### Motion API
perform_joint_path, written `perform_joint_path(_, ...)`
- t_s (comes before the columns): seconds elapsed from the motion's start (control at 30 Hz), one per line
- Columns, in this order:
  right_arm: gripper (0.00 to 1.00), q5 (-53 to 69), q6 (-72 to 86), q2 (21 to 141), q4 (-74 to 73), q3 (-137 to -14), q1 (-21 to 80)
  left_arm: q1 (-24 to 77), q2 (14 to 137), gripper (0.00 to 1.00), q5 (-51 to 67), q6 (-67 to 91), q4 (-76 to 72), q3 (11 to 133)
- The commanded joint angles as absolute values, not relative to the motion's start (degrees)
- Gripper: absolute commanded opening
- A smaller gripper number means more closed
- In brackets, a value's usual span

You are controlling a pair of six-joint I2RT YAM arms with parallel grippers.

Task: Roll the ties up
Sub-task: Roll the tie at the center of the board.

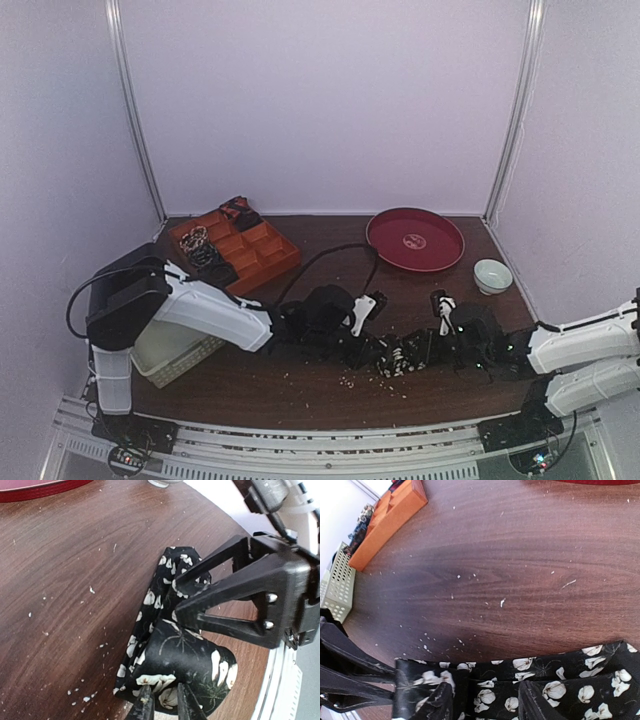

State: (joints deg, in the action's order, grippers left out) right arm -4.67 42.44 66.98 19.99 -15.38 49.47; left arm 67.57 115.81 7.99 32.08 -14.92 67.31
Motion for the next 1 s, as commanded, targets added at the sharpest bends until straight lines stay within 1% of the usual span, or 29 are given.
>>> perform_joint_path(0.0,0.51,-5.4,42.5,62.2,15.7,-15.7,49.2,67.8,117.3,0.18,8.9,30.6,-15.3,70.0)
perform_joint_path(0.17,0.59,1.0,42.9,58.6,16.9,-15.4,49.2,67.9,118.3,0.18,9.3,30.4,-15.3,71.0)
perform_joint_path(0.37,0.60,2.9,42.7,59.6,15.5,-16.3,49.1,67.8,119.5,0.18,9.6,30.1,-15.7,72.4)
perform_joint_path(0.47,0.57,3.3,41.9,61.8,13.9,-17.4,49.1,67.8,119.6,0.18,9.9,30.1,-16.0,72.7)
perform_joint_path(0.57,0.49,2.3,41.5,63.1,12.2,-17.3,49.2,67.8,118.8,0.18,9.4,30.5,-16.6,72.2)
perform_joint_path(0.6,0.46,2.2,41.5,63.1,12.5,-16.9,49.1,67.8,118.2,0.21,9.0,30.6,-17.0,71.7)
perform_joint_path(0.67,0.43,1.5,41.4,62.8,13.3,-15.7,49.0,67.8,116.9,0.32,7.6,30.7,-17.8,70.3)
perform_joint_path(0.77,0.40,1.5,41.4,62.5,14.6,-13.8,48.2,67.8,114.8,0.48,5.4,28.8,-18.4,68.2)
perform_joint_path(0.83,0.40,2.3,41.4,62.7,15.9,-12.7,47.2,67.8,113.8,0.60,5.1,25.7,-19.3,66.7)
perform_joint_path(0.87,0.40,2.8,41.6,63.0,16.4,-12.3,46.7,67.8,113.7,0.70,5.7,24.1,-20.2,66.1)
perform_joint_path(0.9,0.40,3.5,41.7,63.2,16.9,-11.9,46.1,67.8,113.7,0.82,6.6,22.0,-20.8,65.8)
perform_joint_path(0.93,0.40,4.1,41.8,63.4,17.7,-11.5,45.7,67.8,113.9,0.87,7.1,20.1,-21.3,65.8)
perform_joint_path(0.97,0.40,4.7,41.9,63.4,18.5,-11.1,45.3,67.8,114.4,0.89,7.9,18.1,-21.2,66.1)
